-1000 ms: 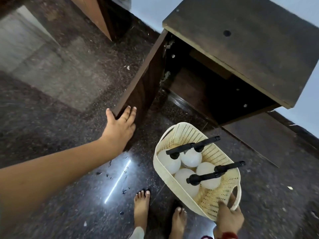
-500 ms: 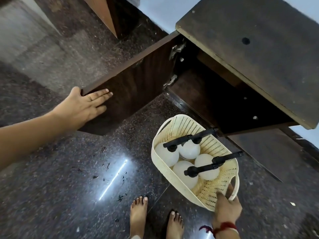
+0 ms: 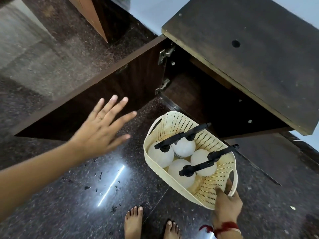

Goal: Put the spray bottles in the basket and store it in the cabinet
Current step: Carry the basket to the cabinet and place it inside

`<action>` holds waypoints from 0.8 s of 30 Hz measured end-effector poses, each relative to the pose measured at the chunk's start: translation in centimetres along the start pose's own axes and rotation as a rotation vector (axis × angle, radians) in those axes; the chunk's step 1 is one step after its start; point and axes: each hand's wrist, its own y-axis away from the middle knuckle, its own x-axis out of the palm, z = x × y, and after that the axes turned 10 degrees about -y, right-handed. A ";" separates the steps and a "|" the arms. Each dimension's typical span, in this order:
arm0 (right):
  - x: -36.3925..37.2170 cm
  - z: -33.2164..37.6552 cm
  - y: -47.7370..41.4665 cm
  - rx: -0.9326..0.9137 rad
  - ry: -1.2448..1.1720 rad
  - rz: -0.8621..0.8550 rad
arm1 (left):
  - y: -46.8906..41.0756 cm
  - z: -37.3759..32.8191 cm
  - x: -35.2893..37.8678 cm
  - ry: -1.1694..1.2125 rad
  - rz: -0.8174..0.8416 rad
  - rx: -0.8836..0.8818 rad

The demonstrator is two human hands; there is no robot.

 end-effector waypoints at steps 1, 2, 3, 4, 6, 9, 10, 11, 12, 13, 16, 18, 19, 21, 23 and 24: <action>0.4 0.5 0.0 -0.034 0.093 -0.017 | -1.4 -1.9 0.0 0.210 -0.011 -0.141; 0.6 0.5 -0.4 -0.055 0.155 -0.007 | -2.9 -3.5 0.1 0.425 -0.017 -0.296; 1.1 0.9 -0.2 -0.057 0.206 0.009 | -4.3 -4.7 0.4 0.606 -0.021 -0.445; 1.6 1.0 -0.5 -0.061 0.200 0.016 | -5.7 -5.7 1.1 0.726 -0.024 -0.575; 2.7 1.2 -1.6 -0.107 0.221 0.057 | -8.3 -6.6 3.0 0.834 0.056 -0.790; 5.5 1.3 -3.6 -0.124 0.192 0.096 | -10.9 -6.7 6.8 0.858 0.311 -0.935; 6.4 1.3 -4.5 -0.132 0.166 0.118 | -11.3 -6.6 8.2 0.857 0.358 -0.912; 7.4 1.1 -5.7 -0.137 0.144 0.138 | -11.7 -6.5 9.6 0.874 0.374 -0.880; 8.5 0.9 -6.8 -0.145 0.126 0.152 | -12.0 -6.3 11.0 0.902 0.374 -0.857; 9.5 0.8 -7.8 -0.151 0.119 0.168 | -12.3 -6.1 12.1 0.937 0.360 -0.845; 12.4 0.2 -11.2 -0.195 0.067 0.200 | -13.9 -6.0 15.6 1.046 0.311 -0.813; 13.9 0.0 -13.5 -0.250 0.063 0.199 | -15.1 -6.0 17.6 1.006 0.283 -0.773; 14.6 -0.1 -14.7 -0.267 0.064 0.200 | -15.8 -6.1 18.6 0.971 0.266 -0.757; 15.7 -0.3 -16.9 -0.296 0.059 0.208 | -17.1 -6.3 20.5 0.923 0.240 -0.728; 16.8 -0.4 -18.4 -0.322 0.054 0.212 | -18.4 -6.6 21.9 0.853 0.230 -0.711; 17.3 -0.4 -19.2 -0.332 0.047 0.216 | -19.0 -6.9 22.5 0.809 0.223 -0.702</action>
